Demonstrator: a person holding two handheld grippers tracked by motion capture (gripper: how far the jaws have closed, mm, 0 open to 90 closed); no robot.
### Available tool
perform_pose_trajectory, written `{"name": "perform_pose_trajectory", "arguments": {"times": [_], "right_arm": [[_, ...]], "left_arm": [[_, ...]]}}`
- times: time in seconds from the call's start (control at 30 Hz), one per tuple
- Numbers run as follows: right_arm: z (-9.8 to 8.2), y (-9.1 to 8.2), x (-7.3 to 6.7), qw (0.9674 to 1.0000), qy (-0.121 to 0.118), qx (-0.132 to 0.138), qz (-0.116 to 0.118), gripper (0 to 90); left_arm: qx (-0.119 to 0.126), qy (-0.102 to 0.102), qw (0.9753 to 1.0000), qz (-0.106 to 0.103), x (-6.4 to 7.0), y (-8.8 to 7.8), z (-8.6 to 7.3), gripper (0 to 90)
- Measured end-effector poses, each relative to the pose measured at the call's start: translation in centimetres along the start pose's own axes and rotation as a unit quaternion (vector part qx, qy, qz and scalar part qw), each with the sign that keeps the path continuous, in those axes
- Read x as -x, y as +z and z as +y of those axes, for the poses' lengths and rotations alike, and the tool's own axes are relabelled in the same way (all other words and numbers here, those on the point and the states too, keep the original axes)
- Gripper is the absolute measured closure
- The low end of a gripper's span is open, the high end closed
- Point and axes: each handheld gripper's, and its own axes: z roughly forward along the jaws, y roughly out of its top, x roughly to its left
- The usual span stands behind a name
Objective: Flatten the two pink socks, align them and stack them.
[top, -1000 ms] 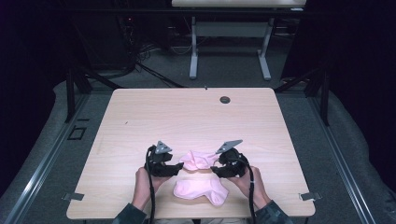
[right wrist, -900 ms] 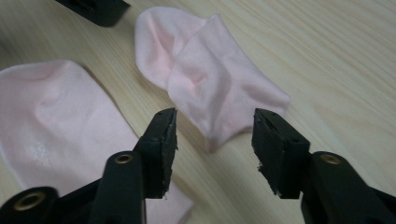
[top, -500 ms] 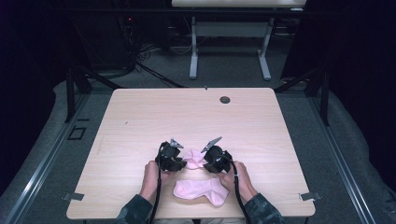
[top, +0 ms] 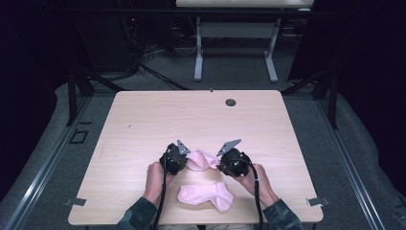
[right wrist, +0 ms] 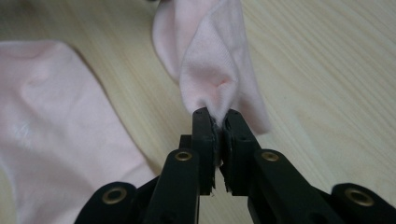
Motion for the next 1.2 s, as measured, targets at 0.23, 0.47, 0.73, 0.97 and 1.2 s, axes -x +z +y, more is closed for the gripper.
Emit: {"name": "perform_pose_trajectory", "arguments": {"times": [0.23,0.47,0.73,0.97,1.2], "right_arm": [[-1.2,0.8,-0.4,0.9985,-0.033,-0.032,0.029,83.6],[-0.3,-0.1,0.0,0.9982,-0.053,-0.012,-0.026,83.3],[-1.4,1.9,-0.1,0.9965,-0.041,-0.063,0.036,75.3],[-2.1,1.4,0.3,0.9946,-0.028,-0.082,0.057,55.1],[-2.8,-0.8,1.9,0.9969,0.032,-0.035,0.063,48.8]], "left_arm": [[0.027,0.039,0.9975,0.052,0.4,-1.1,0.2,89.5],[0.068,0.066,0.9914,0.091,0.4,-2.9,1.1,89.3],[0.006,0.029,0.9996,0.002,0.3,-1.9,-1.4,86.0],[-0.01,-0.023,0.9988,-0.043,-0.7,-3.0,-3.1,58.4],[0.012,-0.06,0.9958,-0.068,-2.2,-5.0,-2.6,47.9]]}}
